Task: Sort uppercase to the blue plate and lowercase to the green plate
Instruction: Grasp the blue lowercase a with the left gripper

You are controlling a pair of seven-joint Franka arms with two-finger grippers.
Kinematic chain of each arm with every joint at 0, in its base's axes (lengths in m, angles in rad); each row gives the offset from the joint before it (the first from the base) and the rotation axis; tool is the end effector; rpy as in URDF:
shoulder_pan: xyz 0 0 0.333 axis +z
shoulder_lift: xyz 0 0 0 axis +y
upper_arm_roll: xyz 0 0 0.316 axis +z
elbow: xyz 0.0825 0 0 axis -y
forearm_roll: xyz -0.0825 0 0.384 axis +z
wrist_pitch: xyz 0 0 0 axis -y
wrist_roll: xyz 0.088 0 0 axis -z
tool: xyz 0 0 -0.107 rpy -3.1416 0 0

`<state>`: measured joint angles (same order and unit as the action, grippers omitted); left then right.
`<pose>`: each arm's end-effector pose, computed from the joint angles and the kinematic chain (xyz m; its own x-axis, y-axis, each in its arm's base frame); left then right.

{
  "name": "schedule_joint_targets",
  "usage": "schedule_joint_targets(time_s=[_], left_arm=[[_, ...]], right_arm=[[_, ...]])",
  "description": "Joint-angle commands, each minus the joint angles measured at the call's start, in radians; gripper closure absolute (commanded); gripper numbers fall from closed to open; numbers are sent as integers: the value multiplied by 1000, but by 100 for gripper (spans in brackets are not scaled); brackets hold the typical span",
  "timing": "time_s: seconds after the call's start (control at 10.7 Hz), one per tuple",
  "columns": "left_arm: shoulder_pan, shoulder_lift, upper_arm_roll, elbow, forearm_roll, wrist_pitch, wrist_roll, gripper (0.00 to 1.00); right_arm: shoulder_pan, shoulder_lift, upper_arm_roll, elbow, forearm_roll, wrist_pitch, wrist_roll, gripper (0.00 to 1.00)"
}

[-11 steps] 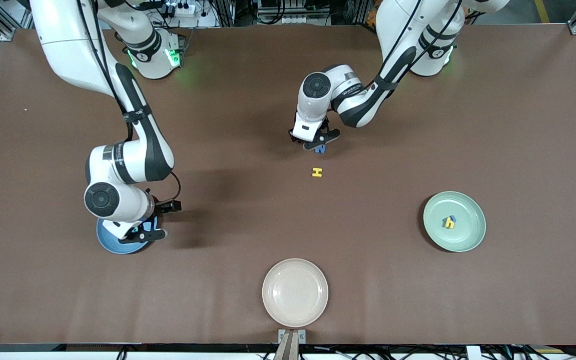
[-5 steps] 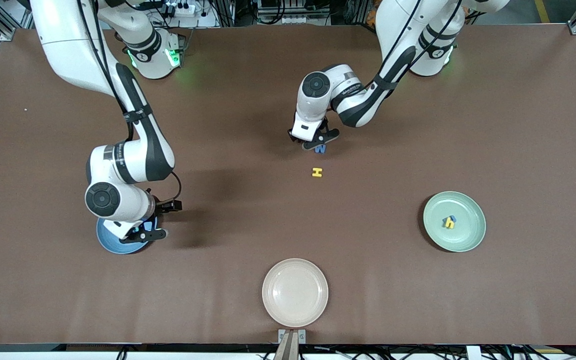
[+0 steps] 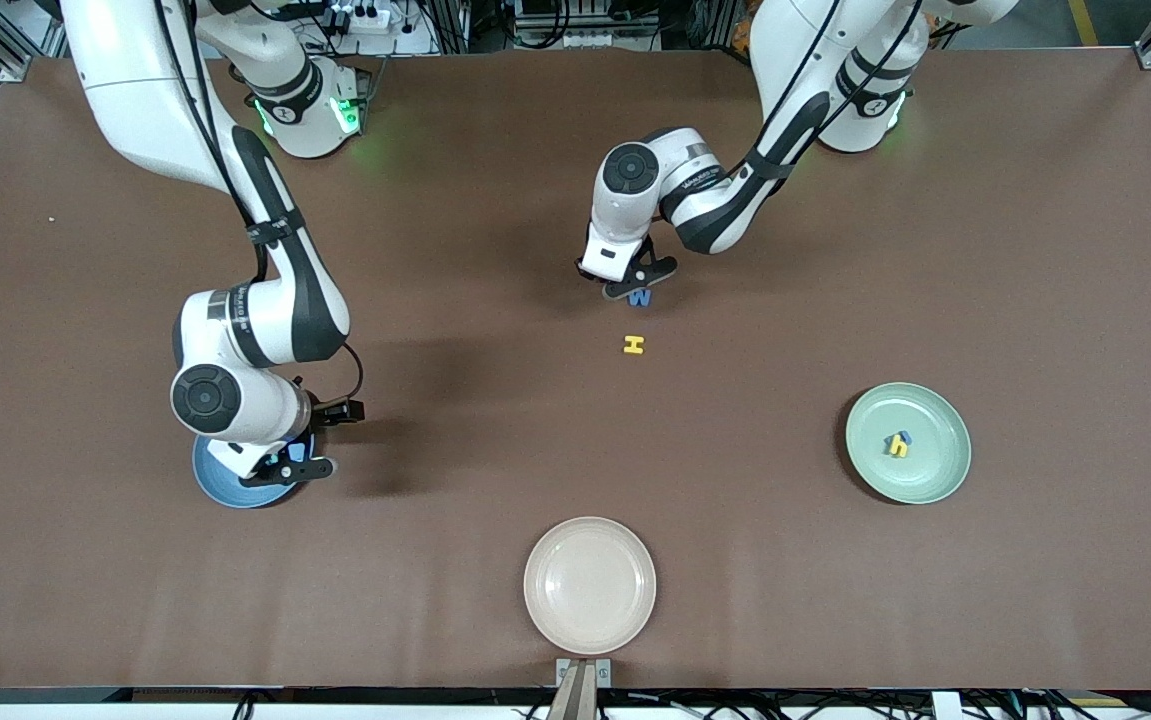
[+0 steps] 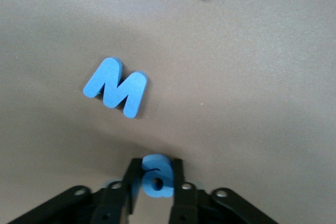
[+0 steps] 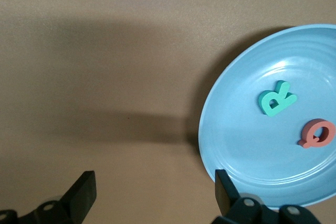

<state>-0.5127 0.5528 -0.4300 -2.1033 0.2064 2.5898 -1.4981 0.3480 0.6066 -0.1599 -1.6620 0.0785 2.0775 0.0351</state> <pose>0.3341 -0.4709 0.1734 0.9017 0.4174 -0.1129 0.4215 -0.9067 0.0136 0.6474 0.1381 0.2444 0.9760 0.1226 -0.1798 0.1312 -0.9907 0.0367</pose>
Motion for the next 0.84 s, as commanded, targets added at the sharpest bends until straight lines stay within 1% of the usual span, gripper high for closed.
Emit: schedule_joint_targets(time_s=[0.0, 0.09, 0.19, 0.37, 0.47, 0.56, 0.74], left_arm=[[13, 4, -10, 11, 28, 4, -33, 100], [31, -16, -12, 17, 28, -6, -31, 100], [71, -46, -28, 20, 30, -35, -21, 100], [198, -102, -109, 75, 30, -155, 10, 100], [242, -132, -114, 101, 30, -215, 63, 100], [290, -158, -115, 120, 19, -244, 140, 100], [431, -185, -127, 137, 16, -255, 298, 100]], right_arm=[[-9, -13, 11, -10, 9, 3, 5, 0], [-9, -13, 11, -10, 9, 3, 6, 0], [-8, -11, 11, -10, 9, 3, 8, 0], [-8, -13, 11, -10, 9, 3, 8, 0], [-8, -13, 11, -10, 10, 4, 8, 0], [-8, -13, 11, -10, 9, 3, 9, 0], [-6, -13, 11, -10, 10, 3, 14, 0]])
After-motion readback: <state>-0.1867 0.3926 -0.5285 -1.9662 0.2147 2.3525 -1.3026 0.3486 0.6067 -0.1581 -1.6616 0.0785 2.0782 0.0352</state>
